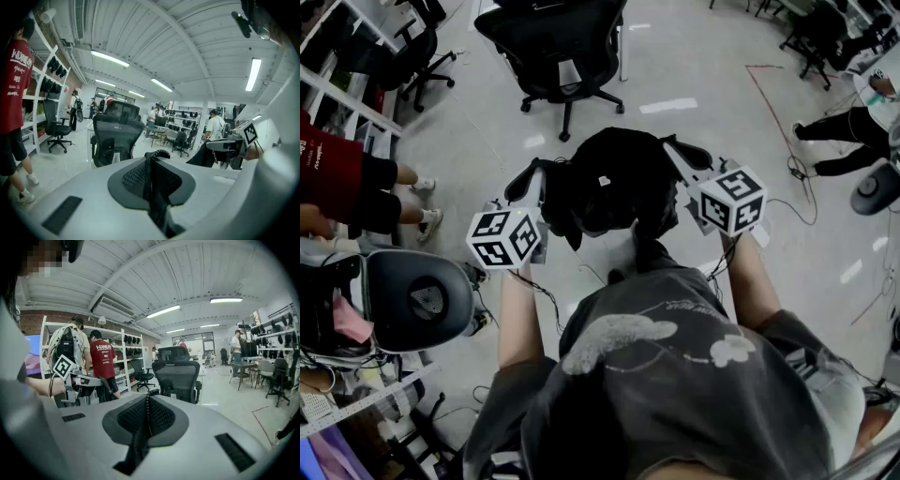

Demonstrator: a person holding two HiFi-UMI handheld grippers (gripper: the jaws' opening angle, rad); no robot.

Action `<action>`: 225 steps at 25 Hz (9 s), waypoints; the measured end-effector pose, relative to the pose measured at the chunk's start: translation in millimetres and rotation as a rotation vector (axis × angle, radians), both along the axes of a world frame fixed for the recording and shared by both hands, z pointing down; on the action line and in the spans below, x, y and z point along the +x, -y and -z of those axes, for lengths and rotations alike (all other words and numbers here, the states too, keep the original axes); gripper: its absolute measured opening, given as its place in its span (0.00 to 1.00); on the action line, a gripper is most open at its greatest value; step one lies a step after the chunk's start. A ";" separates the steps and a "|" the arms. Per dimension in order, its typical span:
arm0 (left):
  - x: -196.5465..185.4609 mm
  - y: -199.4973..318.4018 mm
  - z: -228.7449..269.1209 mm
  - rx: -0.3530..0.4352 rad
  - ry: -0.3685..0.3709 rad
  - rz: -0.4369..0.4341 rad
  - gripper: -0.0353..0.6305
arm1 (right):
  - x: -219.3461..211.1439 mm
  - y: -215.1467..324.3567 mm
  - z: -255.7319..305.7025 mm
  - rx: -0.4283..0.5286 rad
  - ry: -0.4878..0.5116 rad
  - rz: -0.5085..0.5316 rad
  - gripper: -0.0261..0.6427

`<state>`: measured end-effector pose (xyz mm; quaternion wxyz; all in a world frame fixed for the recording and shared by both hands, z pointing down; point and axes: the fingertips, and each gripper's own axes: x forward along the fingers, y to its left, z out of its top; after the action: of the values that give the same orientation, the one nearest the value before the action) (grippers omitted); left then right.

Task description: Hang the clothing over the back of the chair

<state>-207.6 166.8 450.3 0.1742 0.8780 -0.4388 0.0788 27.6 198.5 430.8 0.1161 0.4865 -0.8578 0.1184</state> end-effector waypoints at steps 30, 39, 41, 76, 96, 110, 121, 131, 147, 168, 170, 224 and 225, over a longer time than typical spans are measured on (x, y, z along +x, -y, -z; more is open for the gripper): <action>5.9 38.2 -7.8 -0.055 -0.056 -0.016 0.07 | -1.9 84.1 -14.6 -0.027 0.035 0.055 0.03; 74.5 152.0 -12.2 -0.075 -0.062 -0.062 0.07 | 45.4 199.8 -21.7 -0.009 0.067 0.089 0.03; 94.0 176.3 -9.8 -0.075 -0.061 -0.074 0.07 | 63.6 223.6 -20.0 -0.006 0.078 0.079 0.03; 358.8 473.8 49.9 0.004 -0.110 -0.652 0.07 | 259.0 467.4 47.5 0.124 0.051 -0.435 0.03; 480.1 553.6 84.8 0.006 -0.150 -0.672 0.07 | 331.4 547.2 81.2 0.207 0.037 -0.486 0.03; 510.7 690.5 117.9 0.096 -0.116 -0.378 0.07 | 357.9 667.2 119.0 0.292 0.126 -0.200 0.03; 406.9 772.4 175.8 0.147 -0.054 -0.009 0.07 | 278.2 754.5 171.4 0.389 0.193 0.094 0.03; 270.7 781.9 216.5 0.138 -0.012 0.126 0.07 | 184.1 783.3 195.7 0.419 0.258 0.281 0.03; 69.2 785.8 204.0 0.203 0.138 0.153 0.07 | 56.2 762.7 184.4 0.365 0.217 0.333 0.03; -59.8 687.5 216.9 0.426 0.044 0.035 0.07 | 32.9 666.8 191.0 0.494 0.080 -0.031 0.03; -53.1 669.3 228.7 0.475 0.011 0.009 0.07 | 31.8 648.6 200.2 0.528 0.087 -0.054 0.03; -50.7 286.8 140.2 0.433 -0.122 0.398 0.07 | 46.3 310.5 133.7 0.520 0.152 0.175 0.03; -47.8 284.9 133.3 0.423 -0.119 0.398 0.07 | 44.0 309.5 128.3 0.511 0.150 0.179 0.03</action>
<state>-255.4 -118.1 317.0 0.0249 0.7946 -0.5979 -0.1018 71.6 -111.0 302.5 -0.0640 0.4123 -0.9055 -0.0770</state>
